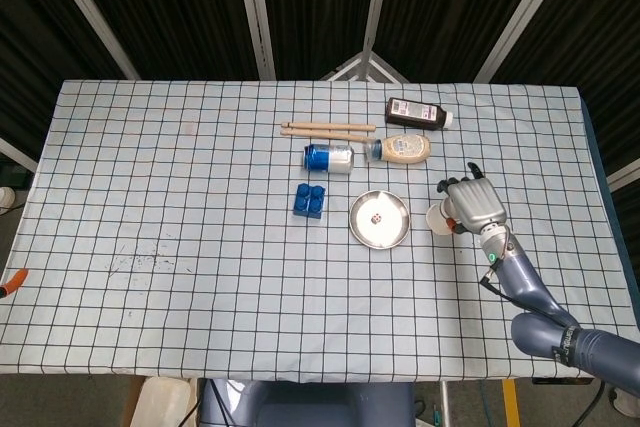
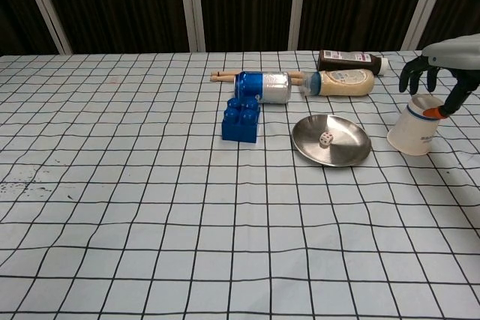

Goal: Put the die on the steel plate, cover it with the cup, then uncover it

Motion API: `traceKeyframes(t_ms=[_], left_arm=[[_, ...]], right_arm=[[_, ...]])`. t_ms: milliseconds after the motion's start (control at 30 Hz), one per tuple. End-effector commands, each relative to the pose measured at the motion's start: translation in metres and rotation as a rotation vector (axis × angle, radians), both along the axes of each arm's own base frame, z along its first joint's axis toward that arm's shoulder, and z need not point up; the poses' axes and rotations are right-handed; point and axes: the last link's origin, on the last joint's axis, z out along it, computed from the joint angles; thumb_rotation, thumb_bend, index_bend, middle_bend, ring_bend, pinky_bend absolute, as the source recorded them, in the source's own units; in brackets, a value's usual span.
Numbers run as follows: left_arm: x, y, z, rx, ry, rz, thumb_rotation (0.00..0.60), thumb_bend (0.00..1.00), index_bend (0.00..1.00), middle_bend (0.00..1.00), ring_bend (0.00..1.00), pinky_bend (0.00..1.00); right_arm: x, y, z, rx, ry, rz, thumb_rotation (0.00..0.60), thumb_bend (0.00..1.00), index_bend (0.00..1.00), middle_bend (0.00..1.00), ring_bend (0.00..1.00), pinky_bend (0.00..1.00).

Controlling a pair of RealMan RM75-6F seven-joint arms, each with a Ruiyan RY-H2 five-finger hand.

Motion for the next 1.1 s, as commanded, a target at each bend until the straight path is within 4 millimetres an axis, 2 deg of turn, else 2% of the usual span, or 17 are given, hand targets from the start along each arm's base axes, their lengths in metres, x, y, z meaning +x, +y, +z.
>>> traceKeyframes(t_ms=[33,633,1100], left_arm=[[0.0,-0.0002,0.0003,0.002,-0.001,0.001,0.6,0.17,0.14,0.0,0.0,0.04],[0.0004,-0.0002,-0.0021,-0.009,0.006,0.004,0.6,0.17,0.14,0.0,0.0,0.04],[-0.0005,-0.0001,-0.0022,-0.011,0.01,0.009,0.6,0.17,0.15,0.0,0.0,0.04]], right_arm=[[-0.0007,0.0,0.0008,0.0,0.003,-0.001,0.6,0.36,0.33,0.33,0.35,0.06],[-0.0086,0.005,0.0,0.018,0.002,-0.023,0.6,0.36,0.33,0.33,0.35,0.06],[-0.0092,0.0032,-0.0037,0.025,-0.001,-0.021,0.6,0.39,0.42,0.37,0.39,0.06]])
